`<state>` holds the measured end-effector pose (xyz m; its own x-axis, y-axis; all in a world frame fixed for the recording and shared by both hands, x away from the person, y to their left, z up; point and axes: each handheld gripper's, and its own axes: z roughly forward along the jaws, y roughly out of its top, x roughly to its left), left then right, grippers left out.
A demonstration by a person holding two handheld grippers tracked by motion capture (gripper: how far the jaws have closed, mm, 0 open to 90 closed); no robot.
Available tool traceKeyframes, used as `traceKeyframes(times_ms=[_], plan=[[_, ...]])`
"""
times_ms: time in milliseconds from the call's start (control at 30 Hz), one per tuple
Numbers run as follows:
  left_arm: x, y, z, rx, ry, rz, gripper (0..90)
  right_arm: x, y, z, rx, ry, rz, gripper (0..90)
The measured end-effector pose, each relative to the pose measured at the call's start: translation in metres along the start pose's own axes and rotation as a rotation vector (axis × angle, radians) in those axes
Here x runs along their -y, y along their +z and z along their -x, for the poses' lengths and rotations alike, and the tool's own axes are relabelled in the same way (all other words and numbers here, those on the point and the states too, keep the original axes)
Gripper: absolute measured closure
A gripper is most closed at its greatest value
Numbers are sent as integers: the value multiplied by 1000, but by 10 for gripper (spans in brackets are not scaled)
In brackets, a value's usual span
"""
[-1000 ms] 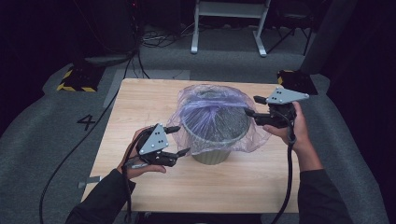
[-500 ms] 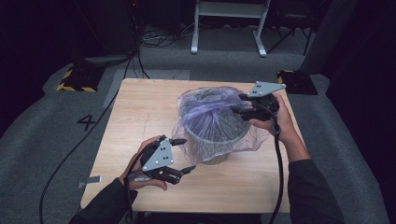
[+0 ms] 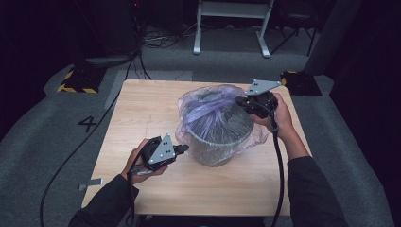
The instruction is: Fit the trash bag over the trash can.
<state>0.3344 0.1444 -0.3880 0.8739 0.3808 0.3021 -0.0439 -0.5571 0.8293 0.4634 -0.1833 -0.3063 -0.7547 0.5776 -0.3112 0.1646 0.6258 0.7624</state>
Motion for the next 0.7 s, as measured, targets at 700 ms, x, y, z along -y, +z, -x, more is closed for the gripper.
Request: traceKeyframes(times_ms=[700], plan=[[41, -7, -37, 5, -26, -188, 900, 4, -7, 19, 90, 83, 46, 900]])
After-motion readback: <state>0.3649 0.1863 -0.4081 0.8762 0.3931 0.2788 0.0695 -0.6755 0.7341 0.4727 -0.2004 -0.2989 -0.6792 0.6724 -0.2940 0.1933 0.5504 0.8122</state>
